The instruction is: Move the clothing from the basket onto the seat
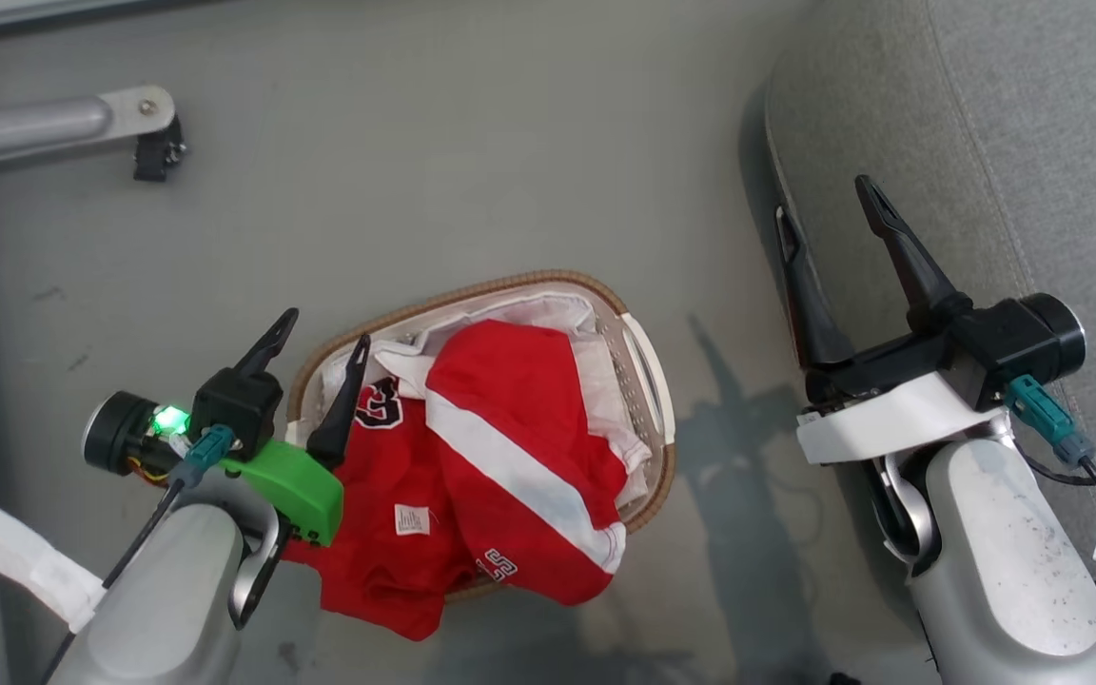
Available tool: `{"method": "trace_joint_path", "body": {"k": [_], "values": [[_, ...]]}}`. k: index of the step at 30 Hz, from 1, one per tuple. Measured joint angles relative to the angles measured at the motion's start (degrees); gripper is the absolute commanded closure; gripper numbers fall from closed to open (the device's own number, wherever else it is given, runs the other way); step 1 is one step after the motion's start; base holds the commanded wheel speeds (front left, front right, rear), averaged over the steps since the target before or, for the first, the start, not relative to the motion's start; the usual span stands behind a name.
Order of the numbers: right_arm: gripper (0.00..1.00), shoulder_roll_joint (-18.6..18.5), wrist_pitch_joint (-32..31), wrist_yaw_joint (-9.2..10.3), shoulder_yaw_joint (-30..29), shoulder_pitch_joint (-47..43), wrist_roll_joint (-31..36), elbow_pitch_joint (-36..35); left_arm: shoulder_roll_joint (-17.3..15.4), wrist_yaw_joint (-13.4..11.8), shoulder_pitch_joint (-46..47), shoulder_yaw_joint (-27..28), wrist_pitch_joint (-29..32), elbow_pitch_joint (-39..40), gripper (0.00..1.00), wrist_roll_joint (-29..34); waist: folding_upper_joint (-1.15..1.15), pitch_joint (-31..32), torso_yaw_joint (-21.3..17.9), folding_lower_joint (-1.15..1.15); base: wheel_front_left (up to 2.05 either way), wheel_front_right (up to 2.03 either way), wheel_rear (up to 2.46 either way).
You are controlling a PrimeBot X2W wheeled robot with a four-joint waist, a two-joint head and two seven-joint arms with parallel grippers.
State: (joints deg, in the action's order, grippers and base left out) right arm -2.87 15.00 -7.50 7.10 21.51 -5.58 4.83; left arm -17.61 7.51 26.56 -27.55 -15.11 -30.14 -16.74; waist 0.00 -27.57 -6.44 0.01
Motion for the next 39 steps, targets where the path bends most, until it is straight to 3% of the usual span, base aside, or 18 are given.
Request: {"method": "trace_joint_path", "body": {"k": [12,22,31,32,33,39], "values": [[0.00,-0.01,-0.01,0.00,2.54,0.36,-1.67,-1.19,-0.01,0.01,9.68,-10.24,-0.01,-11.99,0.00,-10.96,0.00,-12.47,-4.26,0.00,0.00,0.00,0.00],[0.00,0.00,-0.01,0.00,3.58,0.35,-2.82,-1.59,1.15,0.01,13.77,-20.33,0.01,-22.08,0.00,-21.76,0.00,-18.78,-7.51,0.00,0.00,0.00,0.00],[0.00,0.02,-0.01,0.00,4.11,0.54,-3.07,-1.70,0.24,-0.01,15.99,-31.01,1.03,-20.57,0.00,-32.31,0.00,-20.68,-8.46,0.00,0.00,0.00,0.00],[0.00,0.03,-0.01,0.00,4.12,0.81,-3.08,-1.59,-0.09,0.00,16.42,-31.87,0.85,-20.34,0.36,-33.03,0.00,-20.58,-8.42,0.00,0.00,0.00,0.00],[0.00,0.03,-0.01,0.00,4.13,1.13,-3.20,-1.44,-0.41,0.00,16.86,-32.20,0.48,-20.36,1.00,-33.38,0.00,-20.38,-8.39,-0.01,0.00,0.00,0.00],[0.00,0.03,-0.01,0.00,4.13,1.60,-3.67,-0.26,-1.37,0.00,17.29,-31.88,0.08,-17.28,1.00,-33.25,0.00,-17.88,-8.31,0.00,0.00,0.00,0.00]]}}
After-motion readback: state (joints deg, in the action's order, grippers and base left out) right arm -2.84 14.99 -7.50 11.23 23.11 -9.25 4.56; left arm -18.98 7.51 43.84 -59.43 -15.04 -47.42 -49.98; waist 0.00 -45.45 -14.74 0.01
